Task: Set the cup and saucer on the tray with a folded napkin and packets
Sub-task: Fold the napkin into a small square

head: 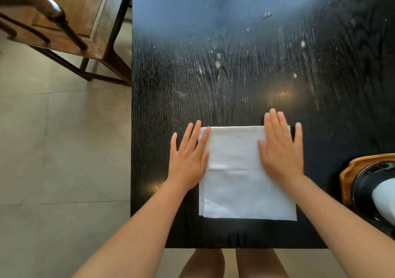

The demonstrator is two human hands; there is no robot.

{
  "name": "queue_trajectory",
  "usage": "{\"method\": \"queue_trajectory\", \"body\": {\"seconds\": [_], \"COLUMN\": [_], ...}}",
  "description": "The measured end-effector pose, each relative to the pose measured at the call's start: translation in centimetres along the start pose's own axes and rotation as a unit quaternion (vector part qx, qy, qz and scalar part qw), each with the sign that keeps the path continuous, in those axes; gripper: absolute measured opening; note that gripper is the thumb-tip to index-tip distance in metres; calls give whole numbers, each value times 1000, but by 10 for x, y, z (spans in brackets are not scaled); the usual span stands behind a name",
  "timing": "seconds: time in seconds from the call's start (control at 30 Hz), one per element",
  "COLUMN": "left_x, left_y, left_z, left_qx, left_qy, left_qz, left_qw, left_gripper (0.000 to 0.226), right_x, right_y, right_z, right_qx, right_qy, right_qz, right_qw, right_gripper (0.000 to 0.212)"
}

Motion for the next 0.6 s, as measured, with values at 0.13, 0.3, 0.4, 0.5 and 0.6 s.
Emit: {"method": "queue_trajectory", "body": {"seconds": [0.13,0.3,0.4,0.5,0.6], "left_x": [1,1,0,1,1], "left_y": [0,0,0,0,-1], "left_z": [0,1,0,1,2], "left_qx": [2,4,1,0,0], "left_qy": [2,0,1,2,10], "left_qz": [-4,-3,-6,-5,-7], "left_qw": [1000,1000,1000,1000,1000], "left_gripper": [55,55,56,56,57], "right_x": [-31,-29,-21,19,46], "right_y": [4,5,-16,-61,-96], "right_z": [-2,-5,-25,-22,11], "right_qx": [19,11,-41,-43,-17], "right_qy": [-34,-37,2,47,37], "right_qz": [-10,-8,27,-19,-73], "right_qw": [999,999,999,998,997], "right_gripper": [62,65,66,68,72]}}
Point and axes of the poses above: each hand's wrist, its own y-axis towards the middle knuckle, its own z-axis out of the palm, x = y × z, the point moved 9 cm from there along y, towards the middle knuckle, and after that the axes turned 14 degrees about z, right-handed, at the moved point
